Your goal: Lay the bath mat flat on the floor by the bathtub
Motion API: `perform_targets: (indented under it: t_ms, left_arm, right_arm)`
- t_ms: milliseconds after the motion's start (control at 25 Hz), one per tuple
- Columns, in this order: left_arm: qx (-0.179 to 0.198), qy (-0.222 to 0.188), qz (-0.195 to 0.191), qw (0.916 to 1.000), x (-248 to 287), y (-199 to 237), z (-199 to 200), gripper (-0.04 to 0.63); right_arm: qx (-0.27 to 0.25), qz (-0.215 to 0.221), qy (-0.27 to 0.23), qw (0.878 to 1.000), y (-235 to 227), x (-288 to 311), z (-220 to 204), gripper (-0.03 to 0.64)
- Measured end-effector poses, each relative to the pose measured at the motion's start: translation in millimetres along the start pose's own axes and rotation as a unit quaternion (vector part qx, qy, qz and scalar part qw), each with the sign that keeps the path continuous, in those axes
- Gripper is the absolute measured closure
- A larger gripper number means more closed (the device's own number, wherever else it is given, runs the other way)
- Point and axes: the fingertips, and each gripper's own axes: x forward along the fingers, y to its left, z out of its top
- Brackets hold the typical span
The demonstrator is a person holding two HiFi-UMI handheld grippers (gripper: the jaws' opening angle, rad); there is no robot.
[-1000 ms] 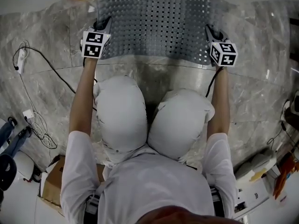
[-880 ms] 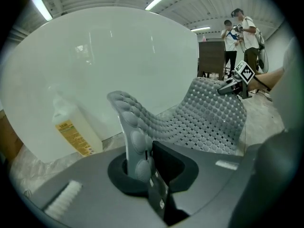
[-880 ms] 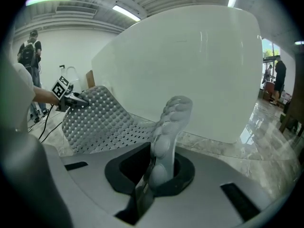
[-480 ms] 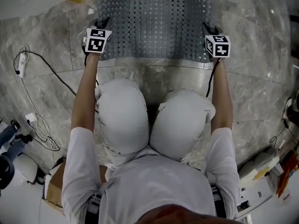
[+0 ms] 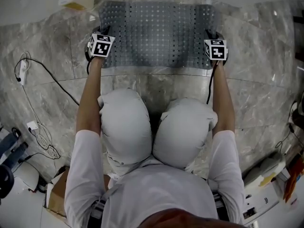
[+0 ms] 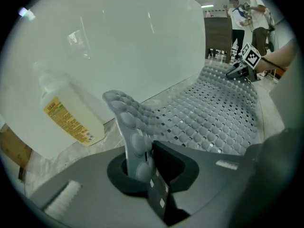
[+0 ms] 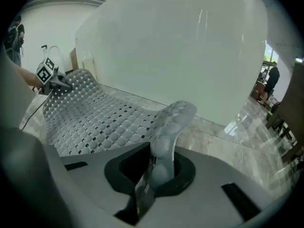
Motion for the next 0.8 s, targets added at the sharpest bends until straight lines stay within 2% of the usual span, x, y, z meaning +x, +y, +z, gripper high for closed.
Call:
perform_targets:
  t_ms: [120, 360, 680, 800]
  left_arm:
    - [0.009, 0.011, 0.004, 0.9999, 7.0, 3.4, -4.8, 0.566]
    - [0.049, 0.026, 0.009, 0.9984, 18.2, 4.3, -9.2, 0.560]
    - [0.019, 0.053, 0.010, 0.9984, 29.0, 12.2, -20.7, 0.549]
    - [0.022, 0.058, 0.014, 0.9980, 30.5, 13.2, -20.0, 0.542]
  right_arm:
    - [0.002, 0.000, 0.006, 1.000, -3.4, 7.9, -4.8, 0.588]
    - [-0.016, -0.003, 0.025, 1.000, -11.0, 19.2, -14.5, 0.580]
    - [-0.020, -0.029, 0.045, 0.998, -21.1, 30.6, -28.9, 0.550]
    - [-0.021, -0.046, 0.047, 0.998, -25.9, 30.6, -28.3, 0.508]
